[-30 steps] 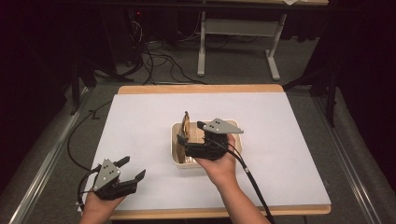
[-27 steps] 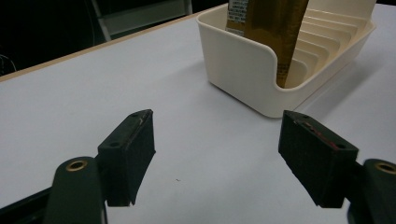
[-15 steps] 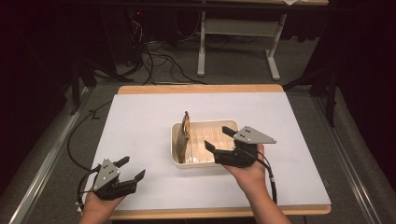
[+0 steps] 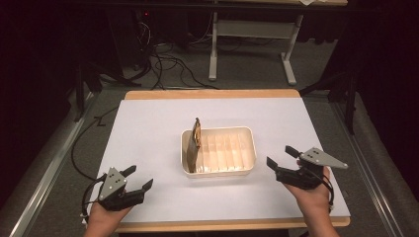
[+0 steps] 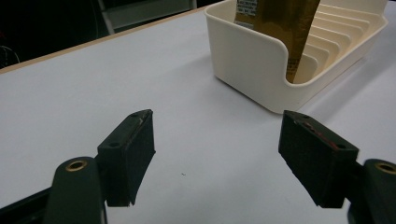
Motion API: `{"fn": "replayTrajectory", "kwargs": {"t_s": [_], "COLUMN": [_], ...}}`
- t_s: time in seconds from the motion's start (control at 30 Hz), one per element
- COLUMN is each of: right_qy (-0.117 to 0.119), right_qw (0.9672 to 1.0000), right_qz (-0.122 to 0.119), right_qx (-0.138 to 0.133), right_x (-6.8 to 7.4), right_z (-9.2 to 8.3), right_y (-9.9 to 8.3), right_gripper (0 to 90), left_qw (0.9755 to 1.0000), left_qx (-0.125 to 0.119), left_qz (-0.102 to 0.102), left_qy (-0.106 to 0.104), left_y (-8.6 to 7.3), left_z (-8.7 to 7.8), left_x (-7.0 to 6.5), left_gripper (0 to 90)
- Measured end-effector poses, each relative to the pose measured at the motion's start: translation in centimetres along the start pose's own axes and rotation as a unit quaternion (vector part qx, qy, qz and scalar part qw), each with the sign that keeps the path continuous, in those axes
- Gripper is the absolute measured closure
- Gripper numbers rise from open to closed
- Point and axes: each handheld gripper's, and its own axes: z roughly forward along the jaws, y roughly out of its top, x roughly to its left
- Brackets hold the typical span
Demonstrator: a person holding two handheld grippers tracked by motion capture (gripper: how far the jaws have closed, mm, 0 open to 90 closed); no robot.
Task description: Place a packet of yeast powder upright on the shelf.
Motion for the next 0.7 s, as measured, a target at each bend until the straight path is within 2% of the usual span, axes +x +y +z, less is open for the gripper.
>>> {"fn": "replayTrajectory", "kwargs": {"t_s": [0.13, 0.2, 0.27, 0.4, 0.53, 0.7], "right_qy": [-0.032, -0.062, -0.056, -0.064, -0.056, -0.058], "right_qw": [0.9994, 0.998, 0.998, 0.9969, 0.9972, 0.997], "right_qz": [0.01, 0.01, 0.029, 0.046, 0.036, 0.043], "right_qx": [-0.002, -0.009, 0.006, 0.007, 0.034, 0.029], "right_x": [-2.0, -3.0, -3.8, -4.7, -4.9, -4.9], "right_z": [-2.0, -3.0, -3.3, -3.3, -2.3, -2.4], "right_y": [-1.9, -3.9, -4.7, -5.6, -6.2, -6.2], "right_gripper": [18.8, 18.9, 18.9, 19.3, 19.3, 19.3], "left_qw": [1.0, 0.9999, 0.9998, 0.9996, 0.9996, 0.9997], "left_qx": [0.006, 0.011, 0.013, 0.017, 0.015, 0.013], "left_qz": [0.002, 0.007, 0.011, 0.021, 0.022, 0.019], "left_qy": [-0.001, -0.002, -0.005, -0.005, -0.004, -0.005], "left_y": [-0.1, -0.1, 0.0, 0.1, 0.1, 0.0], "left_z": [0.2, 0.4, 0.6, 0.8, 0.6, 0.5], "left_x": [-0.1, -0.3, -0.5, -0.9, -0.9, -0.7], "left_gripper": [27.2, 27.2, 27.2, 27.2, 27.2, 27.2]}}
